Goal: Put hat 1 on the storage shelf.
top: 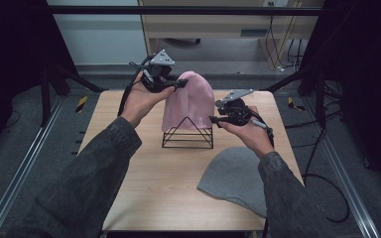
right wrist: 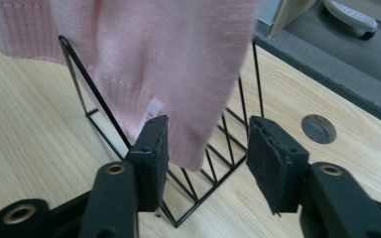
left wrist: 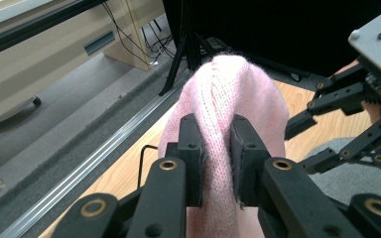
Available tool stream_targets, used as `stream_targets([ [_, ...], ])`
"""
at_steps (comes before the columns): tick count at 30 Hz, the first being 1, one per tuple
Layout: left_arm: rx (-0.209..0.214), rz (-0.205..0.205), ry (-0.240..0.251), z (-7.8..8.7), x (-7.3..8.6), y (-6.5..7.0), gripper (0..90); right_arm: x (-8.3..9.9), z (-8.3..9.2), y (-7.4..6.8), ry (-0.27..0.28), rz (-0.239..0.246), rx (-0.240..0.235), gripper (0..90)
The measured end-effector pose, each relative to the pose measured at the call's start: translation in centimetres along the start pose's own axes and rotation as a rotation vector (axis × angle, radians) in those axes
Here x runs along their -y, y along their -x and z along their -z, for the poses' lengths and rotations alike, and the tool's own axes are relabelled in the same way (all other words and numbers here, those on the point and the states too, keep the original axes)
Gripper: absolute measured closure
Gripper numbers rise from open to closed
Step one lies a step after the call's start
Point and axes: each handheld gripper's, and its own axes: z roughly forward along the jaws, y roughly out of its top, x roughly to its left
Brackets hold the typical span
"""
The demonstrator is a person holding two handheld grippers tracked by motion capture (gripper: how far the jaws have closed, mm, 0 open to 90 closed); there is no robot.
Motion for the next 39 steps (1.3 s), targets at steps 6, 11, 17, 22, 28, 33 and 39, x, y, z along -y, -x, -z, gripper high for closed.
stream_targets([
  [6,-0.008,-0.005,-0.012,0.0,0.5,0.5,77.7,1.2,1.2,0.2,0.006,-0.023,0.044,44.1],
  [11,-0.025,-0.018,-0.029,0.0,0.6,0.9,77.7,2.4,2.5,0.3,0.014,-0.037,0.071,42.7],
  [17,-0.032,-0.013,-0.031,0.1,1.3,1.3,77.6,3.8,4.1,0.1,0.017,-0.047,0.098,40.1],
  [22,-0.033,0.0,-0.031,0.1,1.9,1.5,77.5,4.5,5.0,0.0,0.012,-0.059,0.114,37.9],
  [28,-0.019,0.018,-0.034,0.0,3.3,2.0,77.4,5.1,5.2,-0.2,-0.004,-0.06,0.134,36.5],
  [33,-0.009,0.031,-0.035,-0.3,4.6,2.4,77.4,6.3,5.0,-0.7,-0.027,-0.058,0.154,35.5],
  [39,-0.017,0.013,-0.05,-0.2,4.5,2.8,77.3,8.0,4.6,-1.2,-0.037,-0.086,0.15,32.1],
])
